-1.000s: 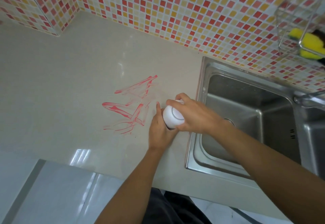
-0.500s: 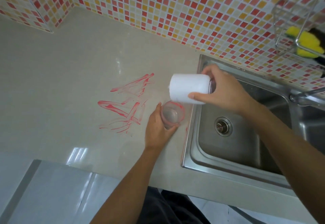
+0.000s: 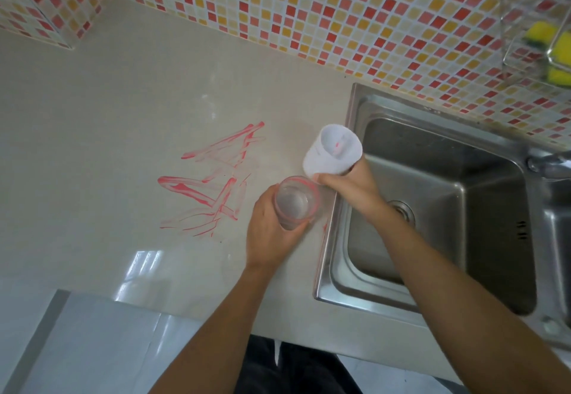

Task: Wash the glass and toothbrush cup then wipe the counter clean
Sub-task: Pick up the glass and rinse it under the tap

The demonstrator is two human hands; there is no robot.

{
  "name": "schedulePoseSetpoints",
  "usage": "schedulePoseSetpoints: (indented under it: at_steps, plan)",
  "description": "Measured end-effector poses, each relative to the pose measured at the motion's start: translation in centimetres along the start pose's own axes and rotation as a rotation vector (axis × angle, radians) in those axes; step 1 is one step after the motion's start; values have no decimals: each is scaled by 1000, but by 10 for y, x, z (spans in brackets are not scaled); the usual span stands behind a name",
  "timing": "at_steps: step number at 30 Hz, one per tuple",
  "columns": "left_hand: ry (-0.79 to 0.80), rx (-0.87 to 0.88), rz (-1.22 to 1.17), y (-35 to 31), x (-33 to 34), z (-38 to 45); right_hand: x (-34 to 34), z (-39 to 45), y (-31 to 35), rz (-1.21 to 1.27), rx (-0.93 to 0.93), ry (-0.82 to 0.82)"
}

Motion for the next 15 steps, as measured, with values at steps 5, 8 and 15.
schedulePoseSetpoints:
  at_steps: [5,8,15]
  plan:
    - [-6,12,8,1,2,2,13,9,-4,-26,-109,56]
    - [-22,25,12,1,3,2,15,12,-9,-57,-120,54]
    - [-42,16,34,-3,2,-1,8,14,-17,-41,-113,128]
Point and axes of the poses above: each hand's wrist, its own z-axis towards the middle knuckle, its own x-axis out of the palm, y = z × x, the point moved 7 cm from there along z, towards the middle knuckle, and after that the axes turned 13 degrees about z, right-handed, at the moved point
